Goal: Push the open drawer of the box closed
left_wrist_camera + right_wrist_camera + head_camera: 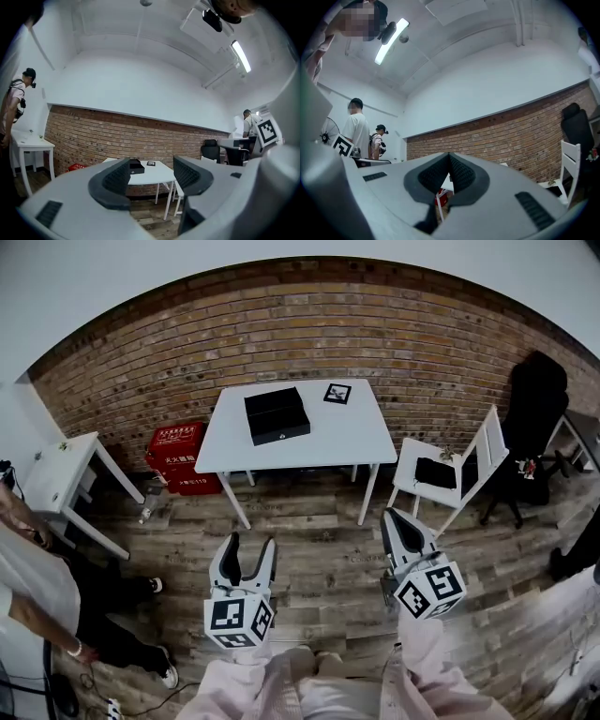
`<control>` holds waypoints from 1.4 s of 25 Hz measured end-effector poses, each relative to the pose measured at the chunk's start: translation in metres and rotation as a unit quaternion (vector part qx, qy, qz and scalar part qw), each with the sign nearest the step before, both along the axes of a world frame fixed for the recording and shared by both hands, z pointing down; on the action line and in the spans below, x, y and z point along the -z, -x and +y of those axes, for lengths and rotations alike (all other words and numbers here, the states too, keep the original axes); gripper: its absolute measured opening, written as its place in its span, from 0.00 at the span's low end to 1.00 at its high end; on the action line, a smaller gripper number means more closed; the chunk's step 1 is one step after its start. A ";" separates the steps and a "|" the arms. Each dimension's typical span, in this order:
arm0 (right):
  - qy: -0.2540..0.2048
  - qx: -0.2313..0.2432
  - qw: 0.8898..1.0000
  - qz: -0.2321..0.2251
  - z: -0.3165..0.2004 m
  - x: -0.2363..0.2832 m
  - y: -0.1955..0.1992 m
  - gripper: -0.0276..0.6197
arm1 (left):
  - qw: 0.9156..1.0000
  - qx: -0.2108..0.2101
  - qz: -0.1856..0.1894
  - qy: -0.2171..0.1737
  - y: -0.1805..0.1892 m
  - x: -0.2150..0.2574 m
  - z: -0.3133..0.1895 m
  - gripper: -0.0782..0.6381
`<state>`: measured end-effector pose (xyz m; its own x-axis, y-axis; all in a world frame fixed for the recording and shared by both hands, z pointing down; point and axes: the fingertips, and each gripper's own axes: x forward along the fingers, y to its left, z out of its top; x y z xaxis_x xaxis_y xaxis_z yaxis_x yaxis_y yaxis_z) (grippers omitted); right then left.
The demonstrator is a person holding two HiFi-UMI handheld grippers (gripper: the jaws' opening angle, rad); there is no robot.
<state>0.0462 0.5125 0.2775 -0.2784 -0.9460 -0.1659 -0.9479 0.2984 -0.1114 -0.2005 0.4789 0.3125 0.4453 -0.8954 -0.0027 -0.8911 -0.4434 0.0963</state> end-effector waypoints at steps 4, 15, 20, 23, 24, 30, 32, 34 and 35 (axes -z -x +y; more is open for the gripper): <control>0.005 0.007 1.000 -0.001 -0.010 -0.005 0.000 0.05 | 1.000 0.006 -0.002 0.007 -0.001 -0.004 -0.008 0.50; 0.027 0.015 1.000 -0.002 -0.079 -0.027 -0.003 0.05 | 0.999 0.012 -0.002 0.043 -0.012 -0.034 -0.071 0.46; 0.036 0.013 0.999 -0.004 -0.128 -0.033 -0.009 0.05 | 0.999 0.012 -0.003 0.053 -0.020 -0.042 -0.121 0.45; 0.041 0.010 0.999 -0.003 -0.160 -0.036 -0.010 0.05 | 0.998 0.005 -0.004 0.062 -0.027 -0.048 -0.153 0.45; 0.044 0.008 0.999 -0.003 -0.171 -0.037 -0.010 0.05 | 0.998 0.003 -0.004 0.065 -0.028 -0.050 -0.164 0.45; 0.057 0.000 0.998 -0.007 -0.234 -0.041 -0.006 0.05 | 0.996 -0.015 -0.010 0.083 -0.036 -0.059 -0.229 0.42; 0.061 -0.001 0.998 -0.008 -0.253 -0.043 -0.005 0.05 | 0.996 -0.021 -0.012 0.089 -0.038 -0.063 -0.248 0.41; 0.064 -0.002 0.998 -0.005 -0.268 -0.045 -0.002 0.05 | 0.995 -0.025 -0.012 0.094 -0.039 -0.067 -0.265 0.41; 0.066 -0.002 0.998 -0.003 -0.274 -0.045 -0.001 0.05 | 0.995 -0.027 -0.011 0.097 -0.040 -0.069 -0.272 0.41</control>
<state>0.0474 0.2383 0.3229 -0.2729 -0.9611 -0.0421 -0.9484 0.2761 -0.1557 -0.1609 0.2065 0.3815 0.4910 -0.8527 0.1781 -0.8693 -0.4662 0.1644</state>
